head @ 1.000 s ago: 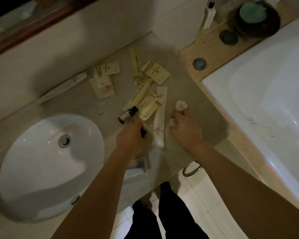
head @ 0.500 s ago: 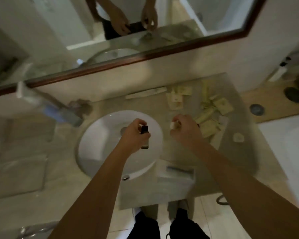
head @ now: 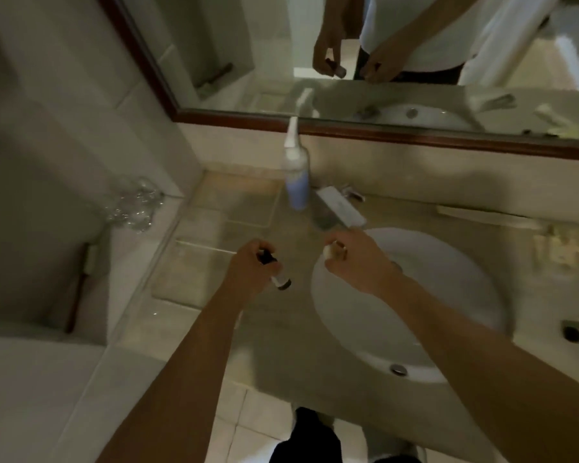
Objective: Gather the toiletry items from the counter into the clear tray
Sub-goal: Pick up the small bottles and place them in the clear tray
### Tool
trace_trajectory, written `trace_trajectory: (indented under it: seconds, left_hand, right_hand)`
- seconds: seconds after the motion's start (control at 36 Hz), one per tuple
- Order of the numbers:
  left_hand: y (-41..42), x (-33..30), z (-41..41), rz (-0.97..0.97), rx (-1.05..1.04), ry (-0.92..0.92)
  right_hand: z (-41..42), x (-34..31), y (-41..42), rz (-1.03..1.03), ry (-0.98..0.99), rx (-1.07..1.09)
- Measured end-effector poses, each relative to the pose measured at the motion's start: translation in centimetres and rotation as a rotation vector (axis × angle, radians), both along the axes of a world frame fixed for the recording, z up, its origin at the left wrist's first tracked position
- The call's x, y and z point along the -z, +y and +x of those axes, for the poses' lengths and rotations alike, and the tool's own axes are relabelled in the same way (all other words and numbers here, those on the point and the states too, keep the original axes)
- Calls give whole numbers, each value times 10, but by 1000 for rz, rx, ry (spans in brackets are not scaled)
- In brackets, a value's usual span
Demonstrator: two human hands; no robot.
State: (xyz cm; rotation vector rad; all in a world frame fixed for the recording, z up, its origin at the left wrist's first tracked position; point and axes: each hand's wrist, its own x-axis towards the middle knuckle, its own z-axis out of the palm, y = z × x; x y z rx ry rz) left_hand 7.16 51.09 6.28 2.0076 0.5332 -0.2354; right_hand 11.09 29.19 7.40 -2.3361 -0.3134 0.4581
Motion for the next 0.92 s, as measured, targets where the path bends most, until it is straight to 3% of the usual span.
trace_trajectory:
  seconds: [0.19, 0.44, 0.67, 0.92]
  left_hand:
    - [95, 24, -5, 108, 3, 89]
    - [144, 73, -30, 149, 18, 246]
    - [152, 102, -44, 130, 152, 259]
    - [150, 111, -45, 229, 292, 195]
  right_hand:
    - [14, 29, 98, -34, 38, -176]
    - [6, 83, 182, -127, 73, -402]
    - [-4, 106, 208, -385, -53, -596]
    - [-21, 116, 213, -464, -160, -626]
